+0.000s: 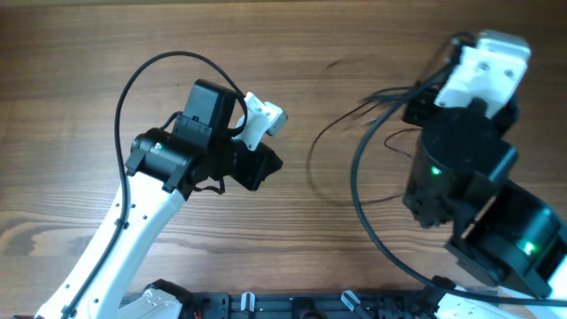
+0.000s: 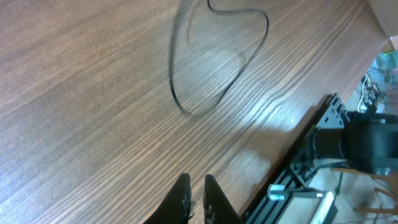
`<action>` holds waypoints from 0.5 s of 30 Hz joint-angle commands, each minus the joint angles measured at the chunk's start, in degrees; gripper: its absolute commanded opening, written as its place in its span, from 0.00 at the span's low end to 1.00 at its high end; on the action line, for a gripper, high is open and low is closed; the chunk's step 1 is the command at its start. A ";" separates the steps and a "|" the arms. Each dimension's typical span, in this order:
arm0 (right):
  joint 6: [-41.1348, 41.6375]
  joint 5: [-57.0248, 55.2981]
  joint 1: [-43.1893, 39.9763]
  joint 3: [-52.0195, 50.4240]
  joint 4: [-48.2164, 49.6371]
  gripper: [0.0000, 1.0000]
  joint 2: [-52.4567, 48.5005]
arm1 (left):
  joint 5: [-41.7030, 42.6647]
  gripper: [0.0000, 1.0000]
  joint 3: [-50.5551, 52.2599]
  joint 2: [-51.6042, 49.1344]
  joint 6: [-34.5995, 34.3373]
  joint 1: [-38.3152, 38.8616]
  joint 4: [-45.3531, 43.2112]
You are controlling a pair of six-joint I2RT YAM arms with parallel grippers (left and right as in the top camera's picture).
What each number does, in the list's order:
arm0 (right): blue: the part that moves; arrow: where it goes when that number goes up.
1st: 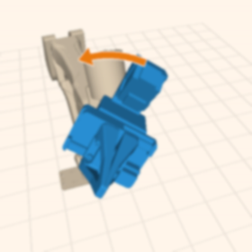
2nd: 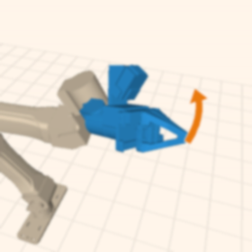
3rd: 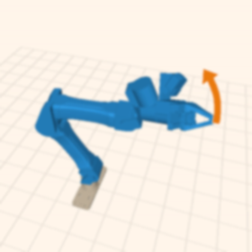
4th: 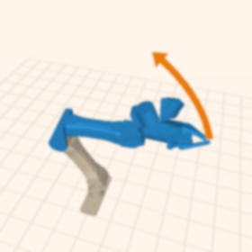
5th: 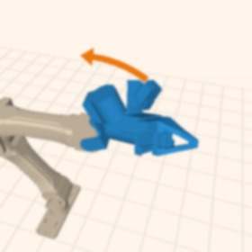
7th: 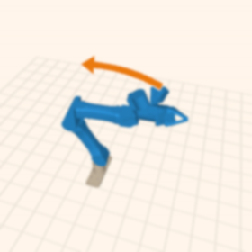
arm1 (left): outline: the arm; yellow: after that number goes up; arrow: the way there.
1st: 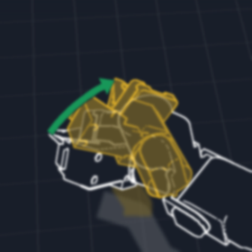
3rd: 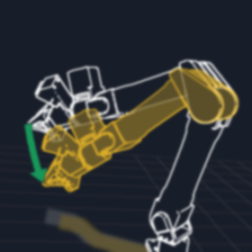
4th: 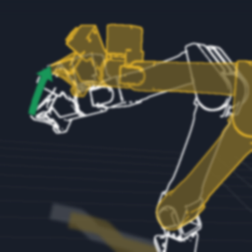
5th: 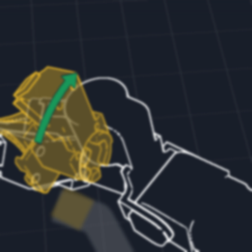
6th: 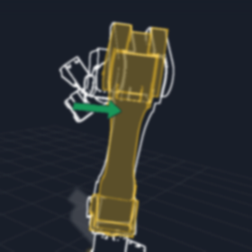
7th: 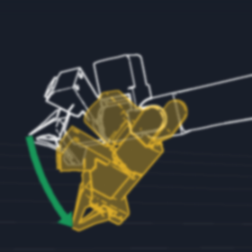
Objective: Untangle cables
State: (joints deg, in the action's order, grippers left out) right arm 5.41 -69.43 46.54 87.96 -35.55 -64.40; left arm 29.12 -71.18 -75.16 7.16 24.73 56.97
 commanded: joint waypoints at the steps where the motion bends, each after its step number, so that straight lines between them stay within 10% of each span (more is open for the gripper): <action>1: 0.76 -1.53 -0.02 0.90 -1.46 0.04 -0.31 | 0.87 0.09 0.26 0.17 0.04 -0.20 -1.53; 7: -7.06 27.45 -0.02 0.90 -1.64 0.04 -0.37 | 8.15 0.17 0.26 0.17 0.02 -0.20 -7.23; 10: -16.59 39.87 -0.02 0.90 -1.79 0.04 -0.52 | 6.38 0.55 0.26 0.15 0.02 -0.20 -8.59; 15: -11.61 31.89 -0.33 0.90 -0.50 0.05 -0.76 | 6.60 0.48 0.26 0.15 -0.02 0.17 -7.21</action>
State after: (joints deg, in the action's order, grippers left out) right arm -7.68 -36.34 46.57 87.96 -37.30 -64.95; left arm 34.59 -71.18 -75.16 6.87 24.75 49.21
